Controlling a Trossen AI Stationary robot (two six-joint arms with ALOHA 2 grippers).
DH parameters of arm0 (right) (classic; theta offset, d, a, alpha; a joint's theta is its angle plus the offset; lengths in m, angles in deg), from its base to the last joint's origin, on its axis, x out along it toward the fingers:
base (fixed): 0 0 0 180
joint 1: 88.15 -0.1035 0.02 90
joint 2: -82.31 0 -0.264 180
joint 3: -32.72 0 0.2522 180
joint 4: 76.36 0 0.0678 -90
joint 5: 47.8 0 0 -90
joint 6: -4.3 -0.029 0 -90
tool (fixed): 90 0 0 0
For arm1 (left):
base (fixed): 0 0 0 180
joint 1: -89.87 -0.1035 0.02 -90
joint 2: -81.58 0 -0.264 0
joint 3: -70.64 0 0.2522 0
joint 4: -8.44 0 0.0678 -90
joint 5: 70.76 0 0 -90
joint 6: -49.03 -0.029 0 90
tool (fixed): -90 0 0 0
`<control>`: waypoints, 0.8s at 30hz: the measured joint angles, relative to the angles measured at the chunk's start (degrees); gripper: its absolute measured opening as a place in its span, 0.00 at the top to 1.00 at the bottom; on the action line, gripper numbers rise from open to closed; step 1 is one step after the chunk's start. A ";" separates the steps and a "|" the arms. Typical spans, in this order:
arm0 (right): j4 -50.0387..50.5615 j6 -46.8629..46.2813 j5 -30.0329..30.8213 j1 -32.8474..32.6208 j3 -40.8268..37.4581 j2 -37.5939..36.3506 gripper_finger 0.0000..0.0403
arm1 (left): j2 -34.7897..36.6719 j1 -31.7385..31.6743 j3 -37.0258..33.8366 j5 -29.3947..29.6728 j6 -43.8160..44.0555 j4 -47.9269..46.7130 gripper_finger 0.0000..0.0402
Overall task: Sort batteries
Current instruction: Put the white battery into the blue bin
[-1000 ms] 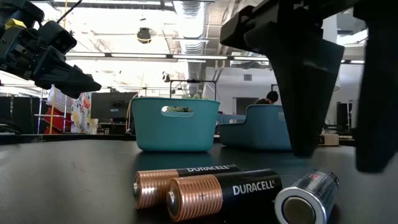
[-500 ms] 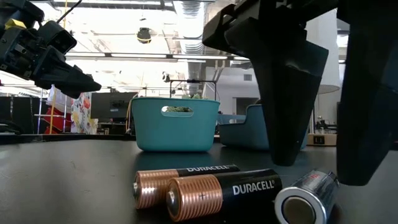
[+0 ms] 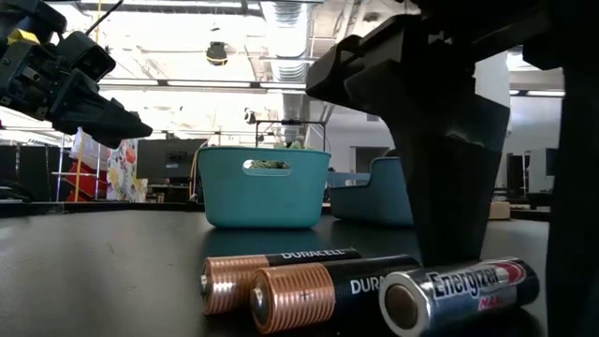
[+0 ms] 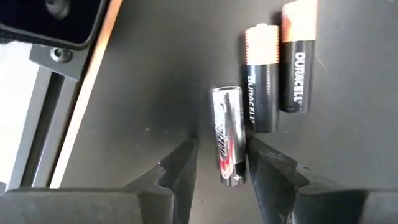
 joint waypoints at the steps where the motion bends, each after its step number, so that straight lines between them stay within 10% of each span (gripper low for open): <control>1: -0.17 0.46 -0.04 0.00 -0.19 -0.07 0.59 | 0.01 0.02 0.00 0.00 0.01 -0.06 0.66; 14: -0.70 0.92 -0.02 -0.05 -0.21 -0.07 0.94 | 0.01 0.01 0.00 0.00 0.02 -0.04 0.66; 24: 0.19 1.00 -0.02 -0.04 0.55 0.07 0.95 | 0.00 0.02 0.00 0.02 0.02 -0.04 0.66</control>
